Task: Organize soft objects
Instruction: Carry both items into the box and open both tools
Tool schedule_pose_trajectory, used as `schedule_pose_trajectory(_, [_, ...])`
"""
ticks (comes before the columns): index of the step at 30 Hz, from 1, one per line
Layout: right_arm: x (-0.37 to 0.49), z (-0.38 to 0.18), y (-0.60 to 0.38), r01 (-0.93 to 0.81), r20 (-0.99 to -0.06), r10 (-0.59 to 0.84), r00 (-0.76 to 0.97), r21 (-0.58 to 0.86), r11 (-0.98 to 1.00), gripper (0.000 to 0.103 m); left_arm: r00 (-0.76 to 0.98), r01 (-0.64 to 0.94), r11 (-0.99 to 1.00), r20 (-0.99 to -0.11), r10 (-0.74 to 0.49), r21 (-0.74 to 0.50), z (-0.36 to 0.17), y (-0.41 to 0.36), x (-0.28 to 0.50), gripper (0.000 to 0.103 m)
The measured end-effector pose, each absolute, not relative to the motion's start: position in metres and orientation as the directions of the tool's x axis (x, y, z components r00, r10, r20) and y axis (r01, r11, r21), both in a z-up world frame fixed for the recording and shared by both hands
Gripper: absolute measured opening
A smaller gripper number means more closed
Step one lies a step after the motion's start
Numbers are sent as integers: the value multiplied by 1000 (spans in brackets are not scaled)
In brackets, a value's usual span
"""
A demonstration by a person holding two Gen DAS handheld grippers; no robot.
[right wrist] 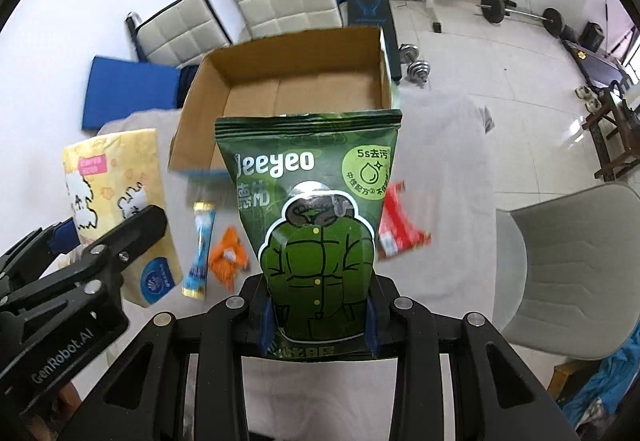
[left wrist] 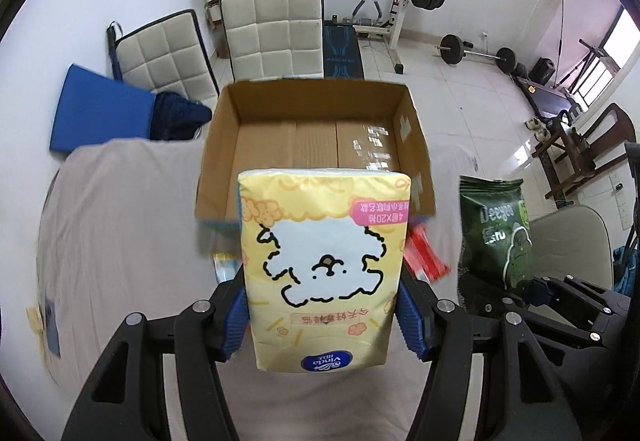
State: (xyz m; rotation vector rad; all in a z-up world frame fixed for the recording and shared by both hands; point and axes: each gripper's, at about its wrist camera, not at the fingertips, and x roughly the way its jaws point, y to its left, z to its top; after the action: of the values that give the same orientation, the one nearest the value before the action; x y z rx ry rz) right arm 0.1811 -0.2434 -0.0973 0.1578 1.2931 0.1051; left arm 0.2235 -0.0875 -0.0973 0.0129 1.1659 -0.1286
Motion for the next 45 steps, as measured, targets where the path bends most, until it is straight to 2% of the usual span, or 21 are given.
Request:
schedule_pose_trajectory(9, [297, -119, -221, 65, -956, 145, 255, 167, 984, 36, 321, 127, 987, -938, -135, -98, -140, -69, 344, 60])
schedule_pose_trajectory(19, [412, -215, -209, 80, -981, 126, 145, 139, 987, 36, 72, 109, 961, -962, -262, -254, -236, -67, 456, 60])
schedule_pose_trajectory(26, [450, -276, -214, 72, -994, 82, 75, 87, 994, 36, -26, 72, 950, -953, -302, -303, -283, -72, 482, 60])
schedule_pose_trajectory(35, [472, -307, -219, 89, -995, 93, 38, 96, 991, 37, -98, 76, 933, -933, -345, -353, -302, -82, 491, 60])
schedule_pose_trajectory(38, [469, -309, -225, 83, -996, 87, 24, 89, 993, 39, -125, 54, 943, -939, -319, -328, -310, -79, 493, 60])
schedule_pose_trajectory(39, [470, -310, -224, 77, -997, 80, 20, 81, 994, 43, -120, 58, 944, -941, -316, -325, -310, -78, 495, 61])
schedule_pose_trajectory(42, [472, -308, -224, 65, -997, 71, 25, 72, 995, 62, -101, 84, 950, -951, -291, -299, -305, -78, 492, 73])
schedule_pose_trajectory(44, [472, -305, -224, 61, -997, 72, 28, 74, 995, 64, -83, 75, 953, -955, -286, -292, -297, -73, 490, 87])
schedule_pose_trajectory(45, [472, -304, -224, 60, -997, 70, 30, 71, 996, 64, -73, 74, 956, -957, -280, -285, -297, -70, 489, 89])
